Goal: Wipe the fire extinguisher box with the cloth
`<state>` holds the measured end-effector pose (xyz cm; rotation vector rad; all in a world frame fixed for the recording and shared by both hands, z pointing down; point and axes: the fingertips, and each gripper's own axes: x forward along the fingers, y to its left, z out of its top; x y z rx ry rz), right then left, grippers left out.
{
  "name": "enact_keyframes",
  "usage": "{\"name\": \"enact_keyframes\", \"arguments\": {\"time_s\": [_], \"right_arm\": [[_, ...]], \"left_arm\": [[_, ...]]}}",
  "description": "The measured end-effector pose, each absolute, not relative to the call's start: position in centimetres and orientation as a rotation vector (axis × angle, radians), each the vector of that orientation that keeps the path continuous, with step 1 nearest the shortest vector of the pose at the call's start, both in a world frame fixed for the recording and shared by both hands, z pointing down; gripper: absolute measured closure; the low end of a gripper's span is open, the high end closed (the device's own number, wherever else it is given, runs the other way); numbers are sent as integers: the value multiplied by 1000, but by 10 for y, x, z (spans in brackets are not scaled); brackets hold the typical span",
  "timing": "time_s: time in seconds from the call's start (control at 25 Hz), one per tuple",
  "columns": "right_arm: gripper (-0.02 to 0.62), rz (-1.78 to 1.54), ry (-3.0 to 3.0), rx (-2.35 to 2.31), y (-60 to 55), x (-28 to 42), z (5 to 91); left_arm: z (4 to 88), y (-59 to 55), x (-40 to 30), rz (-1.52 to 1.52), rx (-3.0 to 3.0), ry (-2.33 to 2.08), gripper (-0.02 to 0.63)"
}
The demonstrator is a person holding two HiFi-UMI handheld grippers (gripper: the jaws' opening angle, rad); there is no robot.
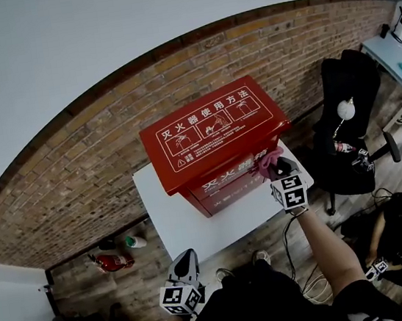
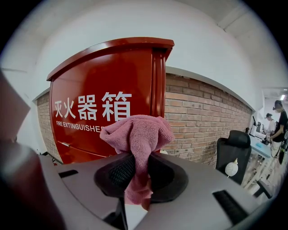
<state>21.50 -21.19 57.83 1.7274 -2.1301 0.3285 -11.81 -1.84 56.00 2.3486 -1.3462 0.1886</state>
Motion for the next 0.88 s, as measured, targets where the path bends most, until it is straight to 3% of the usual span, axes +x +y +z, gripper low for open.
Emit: {"name": "enact_keyframes", "arguments": {"time_s": [0.88], "right_arm": [[506,372,-2147,1656,-212,216,619]], "left_arm": [[567,-11,-114,209,2303,-1391,589]]}}
